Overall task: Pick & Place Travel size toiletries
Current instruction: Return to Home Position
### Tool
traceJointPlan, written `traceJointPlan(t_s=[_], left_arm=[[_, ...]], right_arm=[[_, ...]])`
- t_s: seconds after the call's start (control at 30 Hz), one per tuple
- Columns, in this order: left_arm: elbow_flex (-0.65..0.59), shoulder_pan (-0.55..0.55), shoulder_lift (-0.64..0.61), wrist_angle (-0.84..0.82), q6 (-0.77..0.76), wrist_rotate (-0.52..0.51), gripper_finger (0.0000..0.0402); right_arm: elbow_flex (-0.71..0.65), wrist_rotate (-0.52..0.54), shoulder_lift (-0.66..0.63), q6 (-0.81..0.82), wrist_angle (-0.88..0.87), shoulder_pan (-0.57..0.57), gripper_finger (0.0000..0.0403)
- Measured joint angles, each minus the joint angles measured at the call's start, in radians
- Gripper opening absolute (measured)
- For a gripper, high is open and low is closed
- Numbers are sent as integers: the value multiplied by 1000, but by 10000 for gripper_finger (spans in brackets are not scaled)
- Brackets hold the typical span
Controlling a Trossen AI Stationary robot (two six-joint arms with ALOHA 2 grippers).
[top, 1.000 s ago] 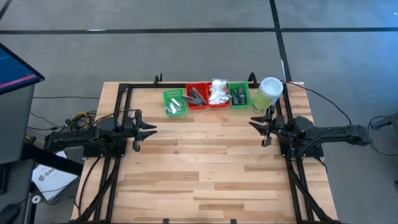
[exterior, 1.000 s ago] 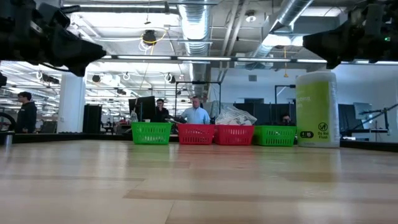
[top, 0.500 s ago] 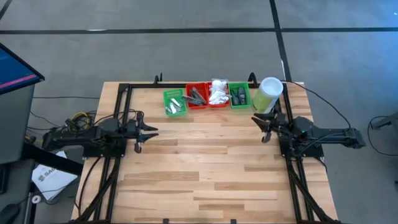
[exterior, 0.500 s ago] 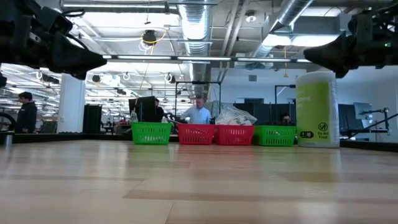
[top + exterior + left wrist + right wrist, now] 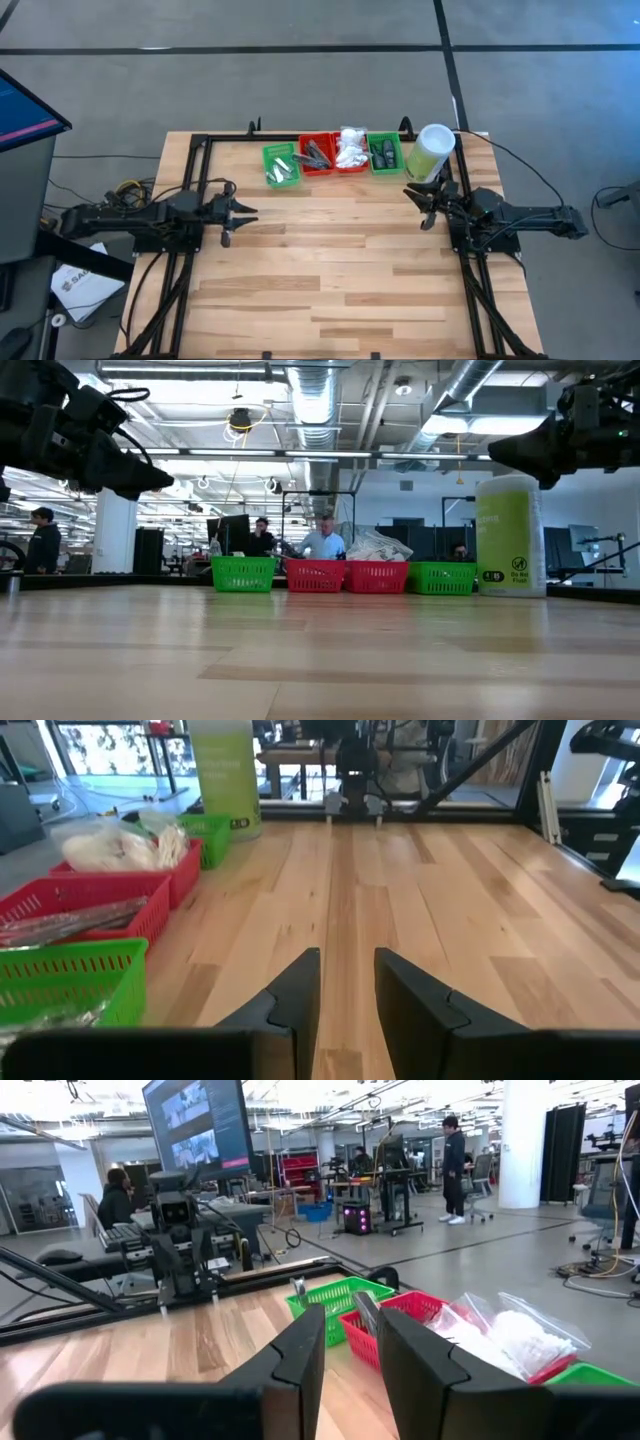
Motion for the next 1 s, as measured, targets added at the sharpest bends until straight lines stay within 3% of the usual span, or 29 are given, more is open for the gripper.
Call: traceJointPlan(t_s=[1.0], left_arm=[[0, 0, 58, 9, 0, -2, 90]], right_arm=[[1, 0, 0, 0, 0, 0, 87]])
